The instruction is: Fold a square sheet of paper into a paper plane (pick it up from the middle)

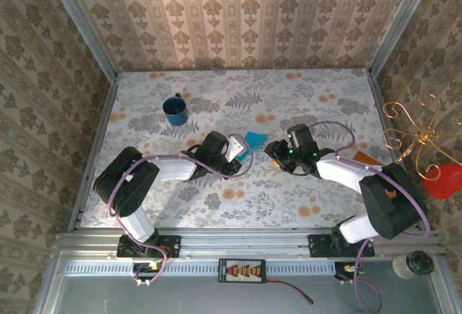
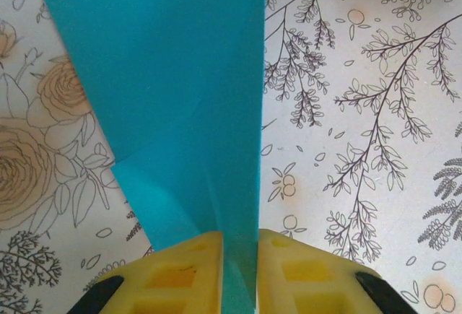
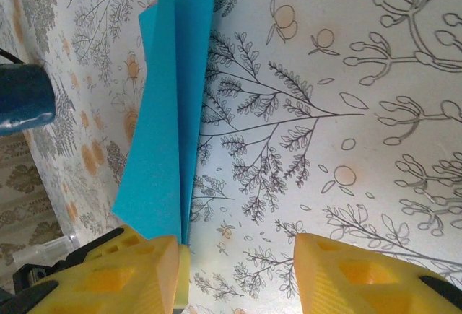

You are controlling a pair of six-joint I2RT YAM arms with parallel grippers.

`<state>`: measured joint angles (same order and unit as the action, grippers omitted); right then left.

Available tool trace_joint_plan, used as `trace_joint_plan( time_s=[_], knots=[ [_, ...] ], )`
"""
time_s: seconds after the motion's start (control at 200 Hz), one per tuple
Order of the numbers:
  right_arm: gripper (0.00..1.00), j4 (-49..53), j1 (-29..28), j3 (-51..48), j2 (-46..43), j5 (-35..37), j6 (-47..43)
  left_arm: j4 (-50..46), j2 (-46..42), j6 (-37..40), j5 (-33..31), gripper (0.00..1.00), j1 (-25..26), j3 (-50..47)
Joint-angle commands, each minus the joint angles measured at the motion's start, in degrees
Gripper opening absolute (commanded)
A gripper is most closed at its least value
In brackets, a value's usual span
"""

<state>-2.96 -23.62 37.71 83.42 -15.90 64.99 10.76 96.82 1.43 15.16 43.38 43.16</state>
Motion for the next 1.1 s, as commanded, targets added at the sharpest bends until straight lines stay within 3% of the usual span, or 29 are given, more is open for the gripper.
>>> trace_joint_plan(
  time_s=[0.0,0.25,0.37,0.505,0.655,0.795,1.095],
  knots=[
    [0.48,1.3,0.1,2.7,2.6,-2.8,-4.1,-0.6,1.3,-2.8,5.5,0.18,-1.2,0.0],
    [0.55,0.6,-0.2,5.8,7.0,-6.4,-9.5,-4.6,3.5,-8.0,12.3,0.15,-3.5,2.4],
    [0.64,0.3,-0.7,6.6,7.5,-6.9,-15.1,-5.4,3.6,-12.0,15.8,0.14,-4.5,3.1],
    [0.72,5.2,-1.8,8.7,7.1,-2.8,-21.6,-5.7,3.1,-15.3,18.2,0.13,-4.8,3.3],
    [0.74,5.2,-1.8,9.1,7.3,-2.5,-25.6,-8.4,3.1,-17.3,20.2,0.11,-5.0,5.1],
    [0.74,3.9,-1.8,10.2,9.2,-6.6,-28.9,-9.9,3.0,-18.4,21.3,0.11,-5.1,6.3],
    [0.81,-1.7,-1.7,9.7,11.2,-11.2,-28.2,-10.4,3.8,-19.7,25.4,0.1,-5.4,6.8]
  ],
)
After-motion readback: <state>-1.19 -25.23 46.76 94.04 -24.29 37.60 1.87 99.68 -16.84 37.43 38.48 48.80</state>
